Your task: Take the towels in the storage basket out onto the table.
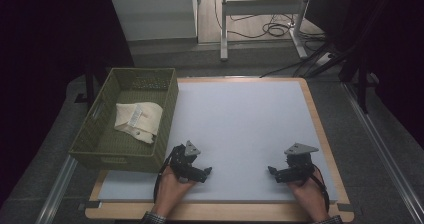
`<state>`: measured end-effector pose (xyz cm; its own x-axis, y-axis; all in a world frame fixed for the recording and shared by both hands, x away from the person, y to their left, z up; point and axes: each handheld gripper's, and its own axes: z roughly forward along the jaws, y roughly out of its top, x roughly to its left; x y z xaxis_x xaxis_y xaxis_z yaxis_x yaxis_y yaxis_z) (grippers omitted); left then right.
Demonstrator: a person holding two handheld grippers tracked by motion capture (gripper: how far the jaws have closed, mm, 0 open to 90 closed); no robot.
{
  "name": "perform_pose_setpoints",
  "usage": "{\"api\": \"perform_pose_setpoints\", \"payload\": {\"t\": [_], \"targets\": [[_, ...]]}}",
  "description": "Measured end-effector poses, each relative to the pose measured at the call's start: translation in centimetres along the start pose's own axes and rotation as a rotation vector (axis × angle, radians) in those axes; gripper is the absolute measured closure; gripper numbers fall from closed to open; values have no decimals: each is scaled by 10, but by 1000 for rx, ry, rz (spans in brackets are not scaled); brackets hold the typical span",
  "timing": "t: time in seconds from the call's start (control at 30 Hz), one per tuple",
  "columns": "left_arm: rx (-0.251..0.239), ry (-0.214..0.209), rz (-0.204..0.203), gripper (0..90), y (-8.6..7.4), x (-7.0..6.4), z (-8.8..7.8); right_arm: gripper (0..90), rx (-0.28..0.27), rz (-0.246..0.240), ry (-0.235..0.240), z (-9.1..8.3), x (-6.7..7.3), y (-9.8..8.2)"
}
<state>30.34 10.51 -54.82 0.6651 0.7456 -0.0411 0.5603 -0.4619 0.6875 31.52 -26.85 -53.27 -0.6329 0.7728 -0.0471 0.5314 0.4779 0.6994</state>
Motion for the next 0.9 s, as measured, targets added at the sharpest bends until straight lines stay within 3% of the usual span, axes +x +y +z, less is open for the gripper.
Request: {"api": "perform_pose_setpoints", "payload": {"t": [0.57,0.9], "targets": [[12,-18,5,15,5,-2,-1,16,0,0,1,0,0,0],[3,-29,37,23,20,-8,-6,16,-1,0,1,0,0,0]]}}
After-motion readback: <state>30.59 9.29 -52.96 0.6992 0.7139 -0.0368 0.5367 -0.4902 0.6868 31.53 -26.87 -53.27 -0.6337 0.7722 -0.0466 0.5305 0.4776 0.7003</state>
